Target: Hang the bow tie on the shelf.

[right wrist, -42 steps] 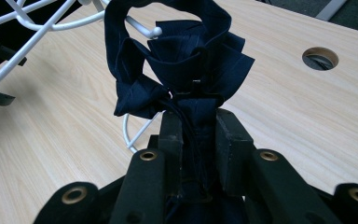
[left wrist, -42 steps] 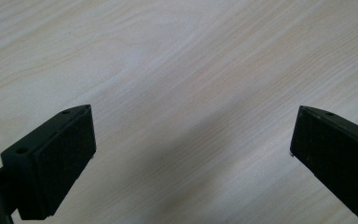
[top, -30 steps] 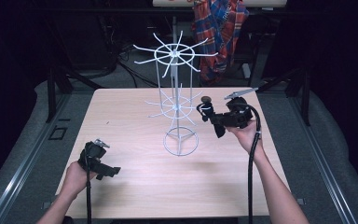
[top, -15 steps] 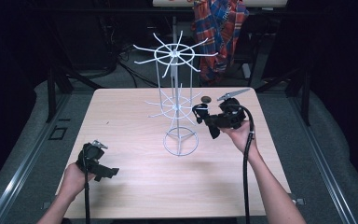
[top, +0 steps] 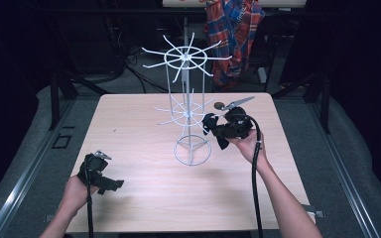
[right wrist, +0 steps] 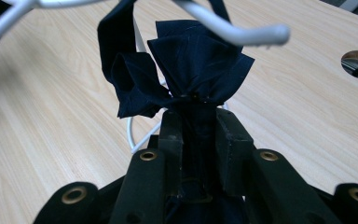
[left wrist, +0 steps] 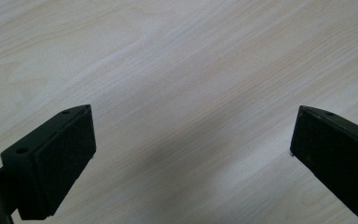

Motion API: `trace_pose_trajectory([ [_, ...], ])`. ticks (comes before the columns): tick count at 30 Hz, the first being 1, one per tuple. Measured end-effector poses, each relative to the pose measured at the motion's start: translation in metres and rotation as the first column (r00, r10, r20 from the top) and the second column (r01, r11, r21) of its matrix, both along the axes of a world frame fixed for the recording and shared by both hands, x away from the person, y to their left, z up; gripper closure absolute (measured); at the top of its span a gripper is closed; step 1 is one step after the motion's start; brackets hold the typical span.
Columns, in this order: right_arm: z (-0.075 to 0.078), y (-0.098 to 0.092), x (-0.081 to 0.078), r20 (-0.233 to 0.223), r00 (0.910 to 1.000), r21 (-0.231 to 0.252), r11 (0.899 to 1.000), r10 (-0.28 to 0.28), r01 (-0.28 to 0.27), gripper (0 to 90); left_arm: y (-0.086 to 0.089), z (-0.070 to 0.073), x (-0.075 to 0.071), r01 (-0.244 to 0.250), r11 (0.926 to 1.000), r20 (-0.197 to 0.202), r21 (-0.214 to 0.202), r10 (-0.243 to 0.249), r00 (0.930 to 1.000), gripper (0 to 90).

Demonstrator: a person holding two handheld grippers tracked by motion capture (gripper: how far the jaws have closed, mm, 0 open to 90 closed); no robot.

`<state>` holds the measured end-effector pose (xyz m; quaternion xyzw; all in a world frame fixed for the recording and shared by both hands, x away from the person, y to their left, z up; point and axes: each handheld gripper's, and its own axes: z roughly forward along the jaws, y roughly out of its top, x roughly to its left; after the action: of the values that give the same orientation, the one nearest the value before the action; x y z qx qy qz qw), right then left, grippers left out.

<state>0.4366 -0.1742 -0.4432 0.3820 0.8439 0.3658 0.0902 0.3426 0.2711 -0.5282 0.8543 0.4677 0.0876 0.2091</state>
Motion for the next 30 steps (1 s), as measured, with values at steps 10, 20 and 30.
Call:
trace_pose_trajectory([
  [10, -0.009, 0.004, 0.001, 0.014, 0.9999, -0.039, 0.999, 0.0, 0.0, 73.6, -0.001, -0.001, 0.0, -0.001, 1.0, 0.0, -0.001, 0.001, 1.0, 0.2],
  [20, -0.01, 0.009, -0.001, 0.051, 0.9986, -0.048, 0.999, 0.014, -0.012, 72.6, -0.002, -0.001, 0.002, 0.006, 1.0, -0.004, 0.002, -0.006, 1.0, 0.2],
  [30, -0.01, 0.009, -0.003, 0.061, 0.998, -0.062, 0.998, 0.014, -0.01, 69.9, -0.004, -0.002, 0.003, 0.017, 0.9998, -0.01, 0.004, -0.017, 0.9998, 0.2],
])
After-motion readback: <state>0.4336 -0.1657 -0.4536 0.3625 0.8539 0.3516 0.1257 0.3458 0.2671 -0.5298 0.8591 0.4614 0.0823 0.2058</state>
